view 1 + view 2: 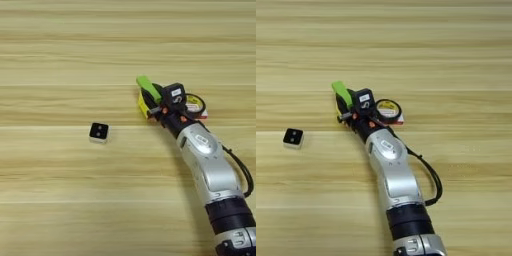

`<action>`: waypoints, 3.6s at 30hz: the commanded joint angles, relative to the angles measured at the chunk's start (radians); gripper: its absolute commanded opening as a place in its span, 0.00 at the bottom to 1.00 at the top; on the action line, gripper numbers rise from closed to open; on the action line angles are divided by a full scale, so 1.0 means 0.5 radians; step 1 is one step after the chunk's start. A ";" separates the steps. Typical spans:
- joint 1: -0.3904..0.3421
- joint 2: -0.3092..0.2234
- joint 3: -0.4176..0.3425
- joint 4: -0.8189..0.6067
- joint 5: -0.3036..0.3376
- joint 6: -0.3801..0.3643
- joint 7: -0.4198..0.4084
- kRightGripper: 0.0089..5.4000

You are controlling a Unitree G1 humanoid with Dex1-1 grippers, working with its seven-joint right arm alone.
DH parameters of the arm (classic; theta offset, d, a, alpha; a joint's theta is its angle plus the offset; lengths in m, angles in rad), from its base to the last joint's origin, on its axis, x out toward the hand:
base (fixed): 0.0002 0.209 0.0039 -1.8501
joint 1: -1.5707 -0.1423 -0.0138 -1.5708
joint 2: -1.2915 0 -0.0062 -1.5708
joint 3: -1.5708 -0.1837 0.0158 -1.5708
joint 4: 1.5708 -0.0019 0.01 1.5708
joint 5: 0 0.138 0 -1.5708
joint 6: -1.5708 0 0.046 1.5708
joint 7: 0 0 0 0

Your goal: Move the objects on the table

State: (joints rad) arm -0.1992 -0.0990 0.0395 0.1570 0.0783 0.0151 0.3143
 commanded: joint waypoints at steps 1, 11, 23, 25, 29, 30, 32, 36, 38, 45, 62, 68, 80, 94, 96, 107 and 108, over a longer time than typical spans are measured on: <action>-0.111 -0.006 -0.018 -0.098 0.017 -0.029 -0.014 0.26; -0.085 0.025 0.020 -0.106 0.015 -0.020 -0.007 0.26; -0.029 0.132 0.203 -0.049 -0.038 -0.011 0.023 0.26; -0.030 0.143 0.211 -0.022 -0.043 -0.012 0.025 0.26; -0.052 0.151 0.219 0.082 -0.055 -0.031 0.025 0.26; -0.061 0.151 0.216 0.111 -0.056 -0.037 0.025 0.26; -0.081 0.151 0.204 0.165 -0.058 -0.054 0.022 0.26; -0.114 0.153 0.176 0.252 -0.060 -0.087 0.015 0.26; -0.126 0.156 0.171 0.293 -0.064 -0.104 0.015 0.26; -0.152 0.165 0.163 0.383 -0.078 -0.140 0.020 0.26; -0.170 0.174 0.169 0.429 -0.094 -0.141 0.027 0.38; -0.166 0.176 0.168 0.423 -0.093 -0.146 0.027 0.48; -0.089 0.173 0.168 0.178 -0.038 -0.174 0.072 0.69; 0.211 0.179 0.402 -0.171 -0.037 -0.151 0.260 0.98; 0.234 0.170 0.440 -0.195 -0.033 -0.154 0.304 0.99; 0.247 0.144 0.507 -0.149 -0.074 -0.179 0.371 0.99; 0.237 0.143 0.505 -0.126 -0.079 -0.181 0.368 0.99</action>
State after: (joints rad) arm -0.0236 -0.0340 0.2987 0.1139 0.0387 -0.0489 0.5105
